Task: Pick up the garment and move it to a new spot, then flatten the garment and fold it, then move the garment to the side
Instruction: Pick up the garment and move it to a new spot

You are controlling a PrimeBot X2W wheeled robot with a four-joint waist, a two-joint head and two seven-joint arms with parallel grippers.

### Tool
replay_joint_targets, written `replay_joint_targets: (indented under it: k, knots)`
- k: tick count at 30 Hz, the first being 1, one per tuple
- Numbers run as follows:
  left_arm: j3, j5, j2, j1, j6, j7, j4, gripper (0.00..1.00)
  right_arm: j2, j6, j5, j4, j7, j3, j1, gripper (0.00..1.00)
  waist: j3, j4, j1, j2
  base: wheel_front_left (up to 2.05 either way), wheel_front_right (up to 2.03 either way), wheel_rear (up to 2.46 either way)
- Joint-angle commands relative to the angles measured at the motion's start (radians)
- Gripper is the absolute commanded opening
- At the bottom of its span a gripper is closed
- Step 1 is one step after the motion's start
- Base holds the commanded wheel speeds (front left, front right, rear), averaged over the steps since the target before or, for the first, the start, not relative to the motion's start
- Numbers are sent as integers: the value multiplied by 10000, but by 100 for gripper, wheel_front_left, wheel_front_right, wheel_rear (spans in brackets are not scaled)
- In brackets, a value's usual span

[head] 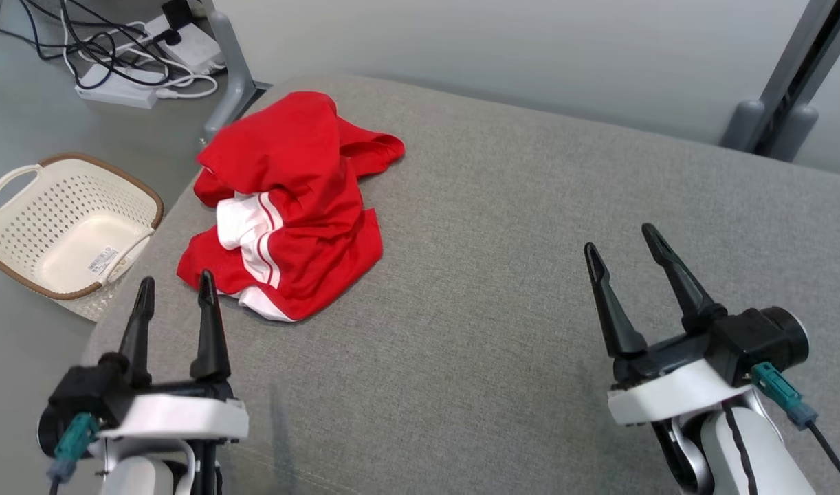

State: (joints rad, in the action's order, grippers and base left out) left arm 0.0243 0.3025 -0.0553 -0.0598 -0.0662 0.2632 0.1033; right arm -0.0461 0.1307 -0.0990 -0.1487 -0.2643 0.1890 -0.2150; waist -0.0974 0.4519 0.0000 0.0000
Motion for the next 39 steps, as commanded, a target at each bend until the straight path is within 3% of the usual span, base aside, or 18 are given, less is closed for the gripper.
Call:
replay_joint_targets:
  k: [1,4,12,26,33,39]
  knots:
    - [-42,-80,-161,-446,137,0,170,100,-79,-1,172,82,-24,-36,-202,100,-523,-204,0,0,0,0,0]
    - [-17,-140,-453,-1222,474,-42,961,100,-80,1,455,296,-24,-17,-548,100,-1108,-393,0,0,0,0,0]
    - [11,457,-1106,-3685,1189,-1598,2643,100,-182,1,873,543,-24,139,-1191,100,-2428,-991,0,0,0,0,0]
    - [266,295,-2544,-7042,1413,-4002,5019,100,-241,1,916,632,-24,477,-1673,100,-3570,-2145,0,0,0,0,0]
    - [495,221,-3083,-7705,1498,-5264,6438,100,-189,1,918,641,-24,549,-1632,100,-3664,-2506,0,0,0,0,0]
    - [637,236,-3305,-7843,1575,-5571,7075,100,-158,1,918,682,-24,553,-1559,100,-3713,-2614,0,0,0,0,0]
